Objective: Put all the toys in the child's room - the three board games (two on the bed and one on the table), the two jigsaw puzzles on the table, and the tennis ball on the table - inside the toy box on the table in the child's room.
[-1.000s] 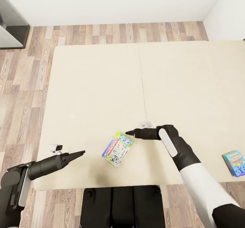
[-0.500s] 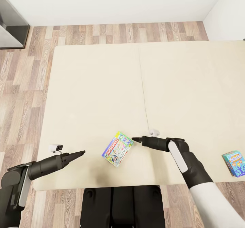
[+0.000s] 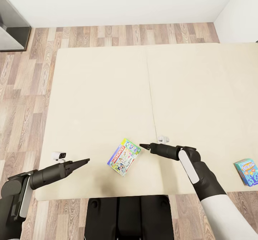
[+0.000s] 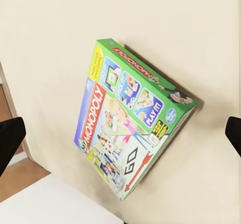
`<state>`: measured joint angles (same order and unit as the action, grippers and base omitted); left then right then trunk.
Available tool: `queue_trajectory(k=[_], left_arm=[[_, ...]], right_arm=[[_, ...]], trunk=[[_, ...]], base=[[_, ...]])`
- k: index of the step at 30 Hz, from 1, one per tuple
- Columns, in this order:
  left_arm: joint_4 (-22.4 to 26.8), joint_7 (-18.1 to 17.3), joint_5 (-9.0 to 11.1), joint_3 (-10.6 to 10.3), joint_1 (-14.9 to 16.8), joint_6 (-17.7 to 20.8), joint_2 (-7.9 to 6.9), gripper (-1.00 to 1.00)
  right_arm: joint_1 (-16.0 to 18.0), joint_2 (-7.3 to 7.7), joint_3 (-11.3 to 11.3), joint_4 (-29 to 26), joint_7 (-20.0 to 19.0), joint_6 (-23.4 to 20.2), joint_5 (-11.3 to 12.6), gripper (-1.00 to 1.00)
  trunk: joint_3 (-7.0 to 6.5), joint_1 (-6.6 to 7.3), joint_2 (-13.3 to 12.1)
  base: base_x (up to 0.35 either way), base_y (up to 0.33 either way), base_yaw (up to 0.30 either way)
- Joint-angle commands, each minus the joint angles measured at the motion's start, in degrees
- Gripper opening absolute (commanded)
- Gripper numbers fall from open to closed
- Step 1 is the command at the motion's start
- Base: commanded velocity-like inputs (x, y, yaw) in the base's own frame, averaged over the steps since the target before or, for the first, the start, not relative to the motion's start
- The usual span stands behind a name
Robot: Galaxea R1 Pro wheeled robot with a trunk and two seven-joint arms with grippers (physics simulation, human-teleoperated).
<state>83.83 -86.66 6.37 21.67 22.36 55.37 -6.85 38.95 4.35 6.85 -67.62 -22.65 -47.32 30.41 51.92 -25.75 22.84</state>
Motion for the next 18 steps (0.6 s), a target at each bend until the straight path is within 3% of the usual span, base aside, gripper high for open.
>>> queue_trajectory(k=[1,12,18], left_arm=[[0.01,-0.26,-0.01,0.03,0.02,0.59,-0.01,1.00],[0.01,-0.40,0.10,0.05,0.04,0.56,-0.01,1.00],[0.01,-0.29,0.13,-0.02,0.04,0.55,-0.01,1.00]], right_arm=[[-0.02,0.04,0.02,-0.02,-0.16,-0.13,-0.17,1.00],[-0.41,0.02,-0.09,0.56,-0.12,0.17,-0.20,1.00],[-0.45,-0.03,-0.05,1.27,-0.15,3.37,-0.61,1.00]], trunk=[[0.06,-0.03,0.09],[0.06,-0.03,0.09],[0.06,-0.03,0.09]], base=[[0.000,0.000,0.000],[0.000,0.000,0.000],[0.000,0.000,0.000]])
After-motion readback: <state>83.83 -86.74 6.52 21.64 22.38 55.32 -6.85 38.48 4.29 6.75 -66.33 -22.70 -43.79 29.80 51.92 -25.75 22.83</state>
